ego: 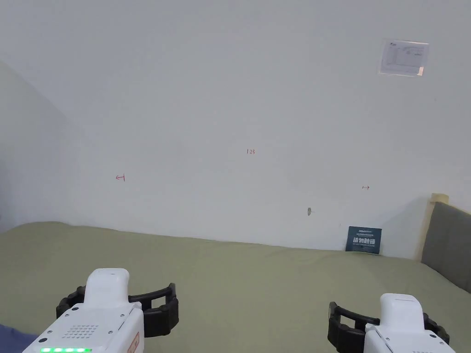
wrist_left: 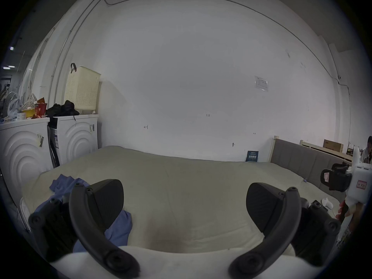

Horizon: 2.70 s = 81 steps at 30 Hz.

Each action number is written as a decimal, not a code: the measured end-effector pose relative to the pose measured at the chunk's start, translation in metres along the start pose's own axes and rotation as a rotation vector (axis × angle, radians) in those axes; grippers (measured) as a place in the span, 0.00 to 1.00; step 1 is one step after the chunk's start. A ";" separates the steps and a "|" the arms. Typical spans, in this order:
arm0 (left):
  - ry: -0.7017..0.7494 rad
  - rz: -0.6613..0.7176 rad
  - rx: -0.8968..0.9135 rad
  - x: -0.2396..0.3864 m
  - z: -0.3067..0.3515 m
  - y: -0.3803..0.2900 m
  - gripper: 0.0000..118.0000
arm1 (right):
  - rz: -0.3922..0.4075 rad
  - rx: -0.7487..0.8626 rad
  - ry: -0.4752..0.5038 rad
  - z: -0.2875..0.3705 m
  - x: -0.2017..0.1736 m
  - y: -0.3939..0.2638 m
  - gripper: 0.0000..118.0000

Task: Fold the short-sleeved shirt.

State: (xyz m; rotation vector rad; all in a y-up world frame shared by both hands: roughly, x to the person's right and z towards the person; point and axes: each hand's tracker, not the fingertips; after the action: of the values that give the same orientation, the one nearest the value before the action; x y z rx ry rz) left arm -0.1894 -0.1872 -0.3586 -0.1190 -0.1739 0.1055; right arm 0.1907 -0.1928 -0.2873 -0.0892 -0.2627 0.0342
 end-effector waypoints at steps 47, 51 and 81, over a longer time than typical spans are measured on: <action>-0.018 -0.058 0.000 0.007 0.001 -0.003 1.00 | -0.018 0.014 -0.013 0.006 0.002 -0.002 1.00; -0.010 -0.060 -0.007 0.007 0.003 -0.001 1.00 | -0.038 0.009 -0.012 0.006 0.004 -0.004 1.00; -0.002 -0.091 -0.033 0.008 -0.010 0.004 1.00 | -0.005 0.005 -0.005 -0.009 0.001 -0.005 1.00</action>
State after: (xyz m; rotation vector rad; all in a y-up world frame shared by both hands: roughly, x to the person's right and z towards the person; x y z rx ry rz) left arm -0.1802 -0.1833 -0.3678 -0.1437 -0.1831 0.0125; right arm 0.1941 -0.1982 -0.2949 -0.0832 -0.2684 0.0297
